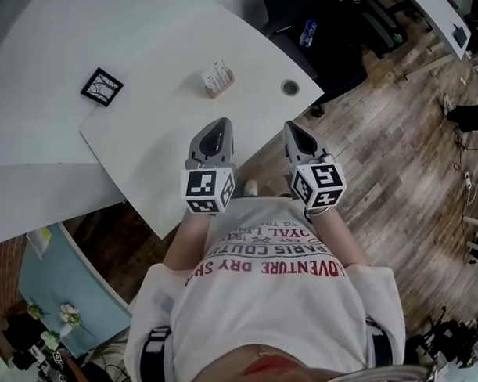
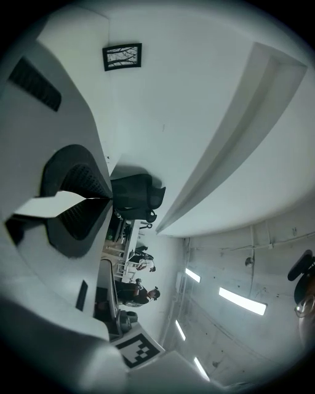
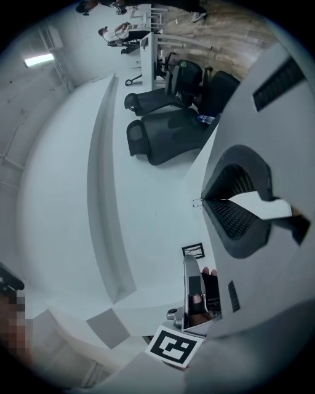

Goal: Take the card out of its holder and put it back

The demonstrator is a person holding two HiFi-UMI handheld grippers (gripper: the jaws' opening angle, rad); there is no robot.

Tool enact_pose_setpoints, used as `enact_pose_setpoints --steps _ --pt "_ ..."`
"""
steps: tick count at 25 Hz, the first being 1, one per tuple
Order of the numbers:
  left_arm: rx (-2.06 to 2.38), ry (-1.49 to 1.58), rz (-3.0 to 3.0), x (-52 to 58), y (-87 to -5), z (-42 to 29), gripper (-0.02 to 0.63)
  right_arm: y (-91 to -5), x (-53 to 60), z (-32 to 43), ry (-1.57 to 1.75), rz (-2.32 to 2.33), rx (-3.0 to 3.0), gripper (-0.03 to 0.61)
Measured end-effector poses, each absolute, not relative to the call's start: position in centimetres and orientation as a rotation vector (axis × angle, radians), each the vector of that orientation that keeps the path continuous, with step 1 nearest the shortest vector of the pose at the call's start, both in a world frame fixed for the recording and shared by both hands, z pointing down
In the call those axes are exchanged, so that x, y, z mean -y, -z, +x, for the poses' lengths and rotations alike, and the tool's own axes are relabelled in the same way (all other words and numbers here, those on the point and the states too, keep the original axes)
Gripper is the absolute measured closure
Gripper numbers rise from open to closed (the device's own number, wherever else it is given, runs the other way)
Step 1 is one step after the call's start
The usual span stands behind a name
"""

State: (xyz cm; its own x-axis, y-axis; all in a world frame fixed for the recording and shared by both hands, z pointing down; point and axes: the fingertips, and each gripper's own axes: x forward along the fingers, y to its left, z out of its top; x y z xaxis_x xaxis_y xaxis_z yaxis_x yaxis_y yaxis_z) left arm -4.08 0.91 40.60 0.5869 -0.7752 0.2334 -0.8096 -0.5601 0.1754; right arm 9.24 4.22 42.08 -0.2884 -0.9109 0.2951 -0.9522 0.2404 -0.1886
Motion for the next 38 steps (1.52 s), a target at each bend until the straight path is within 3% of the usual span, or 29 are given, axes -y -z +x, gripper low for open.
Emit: enact_pose_setpoints --steps 24,38 --pt "1.895 -0.153 2.051 13.0 -42.3 -9.0 0.589 -43.7 17.3 4.0 -0.511 1.042 2.658 0.554" --pt "2.052 -0.163 1.752 14.5 -45.6 -9.3 0.589 -48.4 21.3 0.9 -0.306 0.344 2.715 0.552"
